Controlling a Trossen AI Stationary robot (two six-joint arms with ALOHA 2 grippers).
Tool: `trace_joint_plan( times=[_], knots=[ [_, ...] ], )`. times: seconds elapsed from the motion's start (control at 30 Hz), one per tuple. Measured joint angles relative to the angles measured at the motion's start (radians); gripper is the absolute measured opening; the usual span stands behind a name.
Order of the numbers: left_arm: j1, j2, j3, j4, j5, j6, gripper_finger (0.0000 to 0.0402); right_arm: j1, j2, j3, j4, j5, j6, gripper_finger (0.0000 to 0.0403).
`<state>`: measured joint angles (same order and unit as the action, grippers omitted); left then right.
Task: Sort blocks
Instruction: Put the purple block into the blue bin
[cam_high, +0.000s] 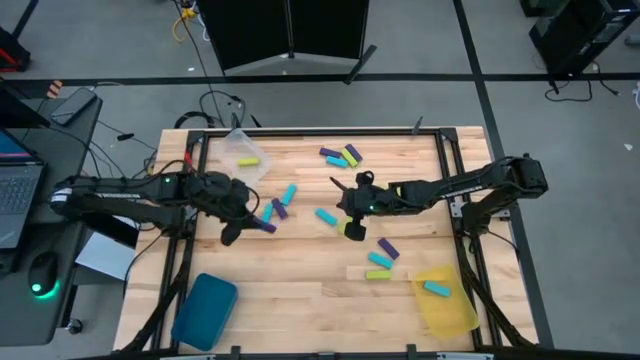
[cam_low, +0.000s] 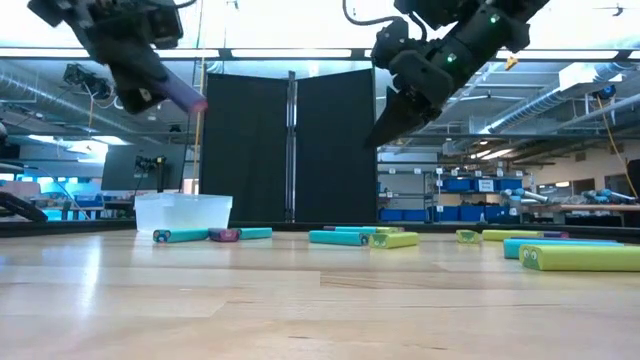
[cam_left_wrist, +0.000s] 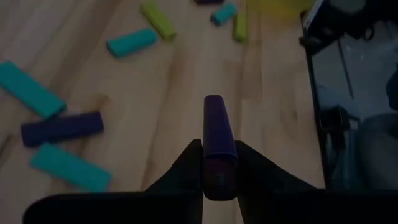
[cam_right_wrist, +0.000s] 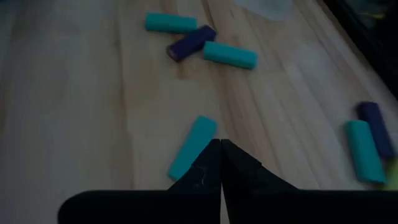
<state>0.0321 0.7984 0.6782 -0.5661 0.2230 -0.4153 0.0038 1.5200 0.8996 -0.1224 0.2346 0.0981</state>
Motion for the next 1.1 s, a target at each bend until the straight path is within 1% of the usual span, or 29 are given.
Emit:
trace_joint_plan(
  times=[0.07, 0.2, 0.33, 0.43, 0.53, 0.6, 0.67, 0.77, 0.9, 0.97, 1.1],
  knots=[
    [-0.035, 0.000, 0.041, -0.078, -0.018, -0.043, 0.0065, -0.014, 0.000, -0.011, 0.014, -0.026, -0.005, 0.0014],
    [-0.126, 0.000, 0.113, -0.272, -0.041, -0.175, 0.0065, -0.025, 0.000, -0.016, 0.018, -0.031, -0.029, 0.0008],
    [-0.230, 0.023, 0.149, -0.475, -0.046, -0.341, 0.0065, -0.037, 0.000, -0.016, 0.018, -0.058, -0.056, 0.0009],
    [-0.309, 0.062, 0.157, -0.575, -0.039, -0.432, 0.0065, -0.048, 0.000, -0.016, 0.017, -0.076, -0.073, 0.0010],
    [-0.363, 0.114, 0.157, -0.605, 0.005, -0.485, 0.0065, -0.064, 0.000, -0.016, 0.022, -0.095, -0.083, 0.0010],
    [-0.395, 0.153, 0.157, -0.603, 0.038, -0.494, 0.0065, -0.074, 0.000, -0.016, 0.022, -0.105, -0.083, 0.0010],
    [-0.421, 0.191, 0.157, -0.604, 0.068, -0.483, 0.0065, -0.080, 0.000, -0.016, 0.022, -0.106, -0.083, 0.0010],
    [-0.446, 0.244, 0.157, -0.592, 0.085, -0.454, 0.0065, -0.084, 0.000, -0.016, 0.021, -0.106, -0.091, 0.0010],
    [-0.472, 0.293, 0.164, -0.550, 0.184, -0.430, 0.0065, -0.084, 0.000, -0.016, 0.021, -0.107, -0.102, 0.0010],
    [-0.485, 0.309, 0.192, -0.571, 0.199, -0.423, 0.0065, -0.084, 0.000, -0.016, 0.021, -0.109, -0.106, 0.0010],
    [-0.508, 0.329, 0.280, -0.620, 0.192, -0.413, 0.0065, -0.086, 0.000, -0.016, 0.021, -0.109, -0.113, 0.0010]
  ],
)
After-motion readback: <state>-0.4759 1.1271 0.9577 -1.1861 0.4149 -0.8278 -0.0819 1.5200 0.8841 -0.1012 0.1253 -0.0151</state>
